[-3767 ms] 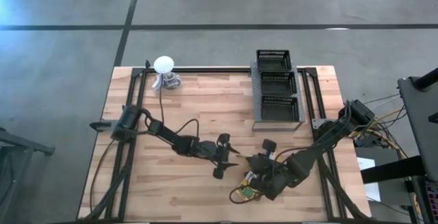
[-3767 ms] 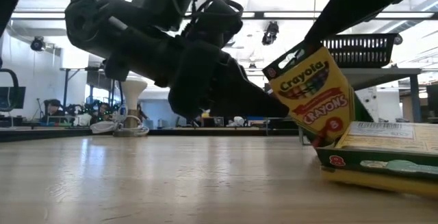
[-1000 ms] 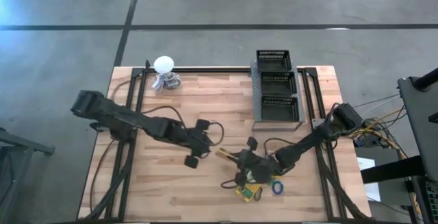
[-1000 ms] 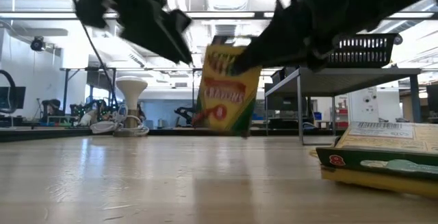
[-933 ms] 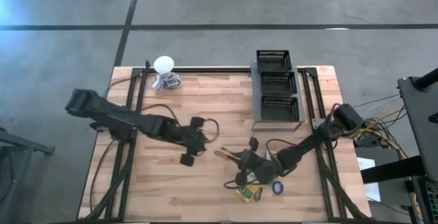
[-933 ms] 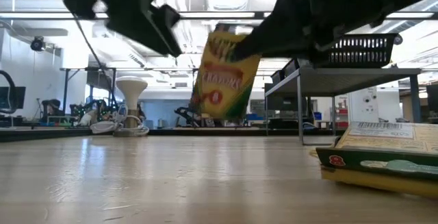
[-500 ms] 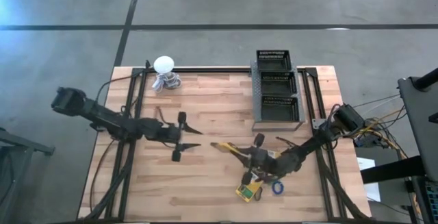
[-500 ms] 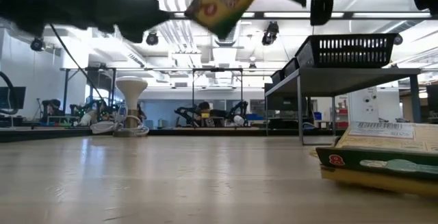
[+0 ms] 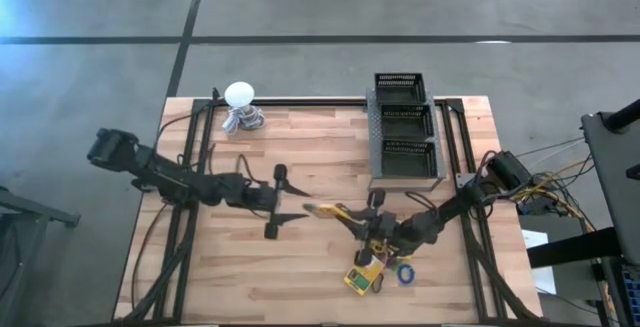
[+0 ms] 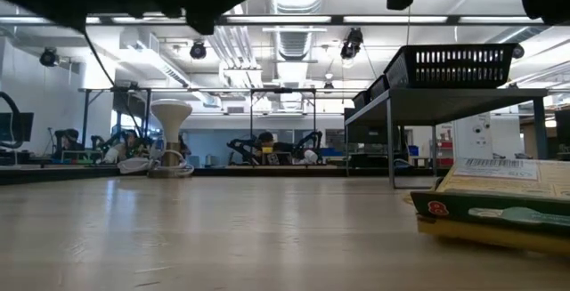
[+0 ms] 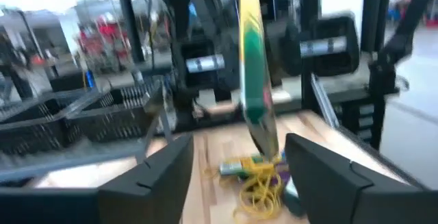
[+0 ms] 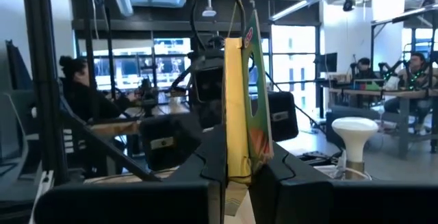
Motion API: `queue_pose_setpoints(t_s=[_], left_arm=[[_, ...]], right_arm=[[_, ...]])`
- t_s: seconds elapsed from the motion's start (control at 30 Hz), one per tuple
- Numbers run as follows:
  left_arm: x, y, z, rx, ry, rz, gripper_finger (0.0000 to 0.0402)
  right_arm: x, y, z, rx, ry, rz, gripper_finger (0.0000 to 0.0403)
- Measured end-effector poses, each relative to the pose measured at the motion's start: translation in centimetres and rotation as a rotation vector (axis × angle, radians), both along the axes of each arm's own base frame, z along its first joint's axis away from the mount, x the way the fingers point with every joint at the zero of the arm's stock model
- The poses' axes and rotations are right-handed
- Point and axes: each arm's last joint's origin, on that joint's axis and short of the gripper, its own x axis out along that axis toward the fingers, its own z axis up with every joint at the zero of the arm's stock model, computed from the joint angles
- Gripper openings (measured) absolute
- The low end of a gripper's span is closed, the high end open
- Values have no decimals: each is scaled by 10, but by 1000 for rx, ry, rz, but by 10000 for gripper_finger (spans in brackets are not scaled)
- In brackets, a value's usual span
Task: Pick & Place Office Desk Supplies
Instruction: Put the crayon box into the top black bin on the shelf
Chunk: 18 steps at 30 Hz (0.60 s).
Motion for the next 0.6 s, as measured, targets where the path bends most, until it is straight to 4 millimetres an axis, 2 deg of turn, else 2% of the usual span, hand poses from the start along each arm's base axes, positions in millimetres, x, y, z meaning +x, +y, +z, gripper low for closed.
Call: queue_pose_setpoints(t_s=[0.17,0.33,0.47,0.6], left_arm=[[17,-6,15,31,162,-74,282],[20,-10,20,23,195,-159,289],[22,-9,24,-5,162,-108,271],[23,-9,25,-14,141,-107,221]], right_arm=[[-1,-1,-2,-9,7,-4,25],[-3,-2,-4,-15,14,-3,25],[-3,-1,-5,-10,14,-3,25],[-3,-1,-5,-12,16,-3,25]])
